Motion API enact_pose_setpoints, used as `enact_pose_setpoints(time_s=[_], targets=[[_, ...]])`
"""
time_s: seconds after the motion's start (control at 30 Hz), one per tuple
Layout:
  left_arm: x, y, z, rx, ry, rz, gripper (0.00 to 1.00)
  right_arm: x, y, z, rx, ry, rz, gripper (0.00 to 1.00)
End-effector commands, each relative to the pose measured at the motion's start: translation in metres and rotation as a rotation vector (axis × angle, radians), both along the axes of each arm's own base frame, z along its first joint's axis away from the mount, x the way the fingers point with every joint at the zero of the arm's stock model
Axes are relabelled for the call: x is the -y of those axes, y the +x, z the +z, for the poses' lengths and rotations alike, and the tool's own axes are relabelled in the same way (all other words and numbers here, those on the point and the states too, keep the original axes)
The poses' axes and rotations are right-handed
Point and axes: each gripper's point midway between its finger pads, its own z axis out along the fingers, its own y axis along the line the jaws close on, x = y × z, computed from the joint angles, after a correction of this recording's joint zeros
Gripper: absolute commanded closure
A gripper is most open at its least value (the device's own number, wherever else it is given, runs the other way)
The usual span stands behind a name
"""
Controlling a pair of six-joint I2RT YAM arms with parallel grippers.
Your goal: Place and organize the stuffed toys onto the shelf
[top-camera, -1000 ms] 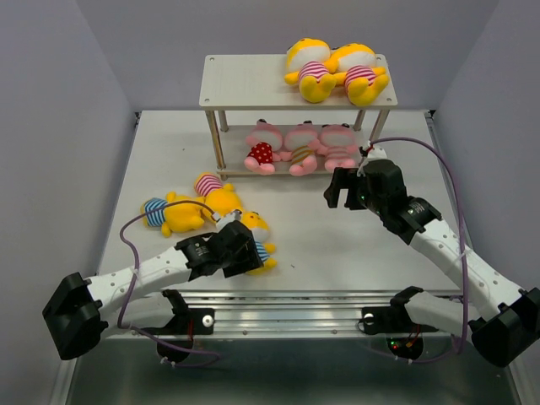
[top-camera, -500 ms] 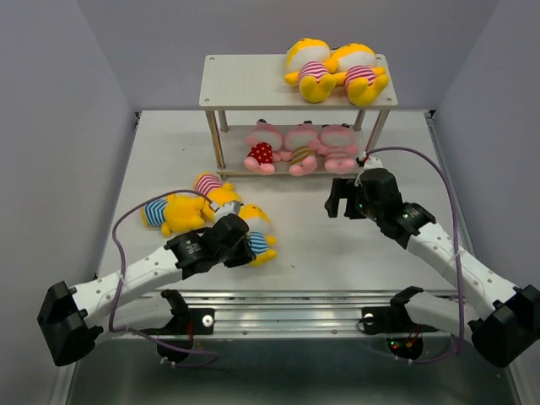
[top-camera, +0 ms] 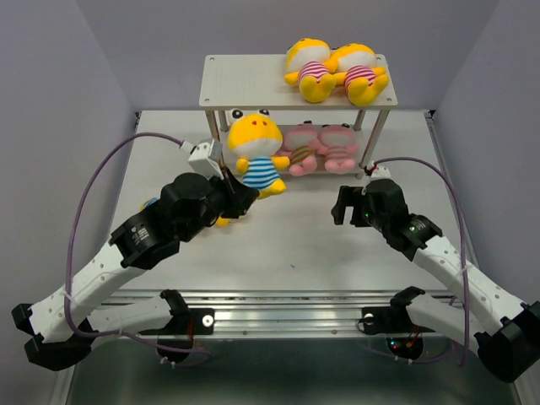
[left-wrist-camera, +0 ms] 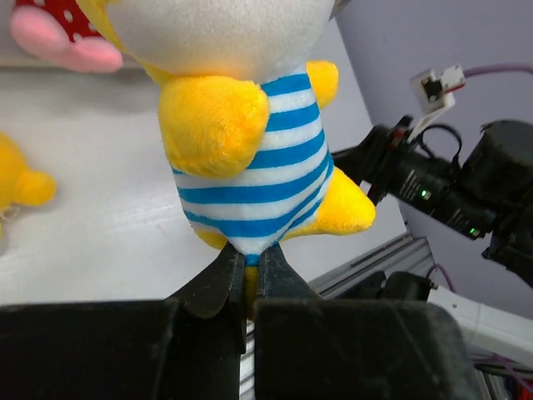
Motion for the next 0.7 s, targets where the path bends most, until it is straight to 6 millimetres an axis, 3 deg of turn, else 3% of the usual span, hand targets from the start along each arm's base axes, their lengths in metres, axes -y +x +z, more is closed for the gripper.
enact_pose_setpoints(time_s=[0.0,0.03,0.07,0.17,0.23,0.27,0.33,0.37,0.4,0.43,0.47,0.57,0.67], targets=[[-0.003,0.028,0.063,0.165,0.033,0.083,1.0,0.003,0.004,0.005,0.035,0.023,-0.031,0.0],[0.001,0.037,0.065,0.173,0.06,0.101,1.0,0.002,0.003,0.004,0.03,0.026,-0.029,0.0],[-0.003,0.042,0.09,0.213,0.041,0.13,1.0,0.002,0.003,0.004,0.03,0.029,-0.025,0.0],[-0.006,0.069,0.111,0.256,0.07,0.195,1.0,0.0,0.001,0.0,0.016,0.039,-0.019,0.0],[-0.004,0.08,0.138,0.317,0.047,0.156,1.0,-0.005,-0.001,-0.003,-0.002,0.063,-0.008,0.0],[-0.014,0.099,0.147,0.331,0.046,0.189,1.0,-0.007,-0.002,-0.003,-0.006,0.071,-0.003,0.0],[-0.011,0.112,0.154,0.361,0.044,0.122,1.0,-0.01,-0.003,-0.004,-0.014,0.087,0.006,0.0],[-0.022,0.133,0.16,0.365,0.056,0.156,1.0,-0.013,-0.004,-0.003,-0.017,0.096,0.017,0.0],[-0.016,0.136,0.161,0.366,0.058,0.102,1.0,-0.013,-0.004,-0.001,-0.013,0.1,0.019,0.0],[-0.009,0.148,0.149,0.344,0.09,0.059,1.0,-0.014,-0.005,0.001,-0.008,0.107,0.022,0.0],[-0.01,0.151,0.159,0.364,0.084,0.036,1.0,-0.014,-0.005,0.002,-0.005,0.111,0.022,0.0],[-0.008,0.17,0.152,0.344,0.08,-0.025,1.0,-0.013,-0.006,0.006,0.007,0.118,0.021,0.0],[0.003,0.178,0.157,0.379,0.061,-0.134,1.0,-0.012,-0.006,0.01,0.02,0.114,0.023,0.0]])
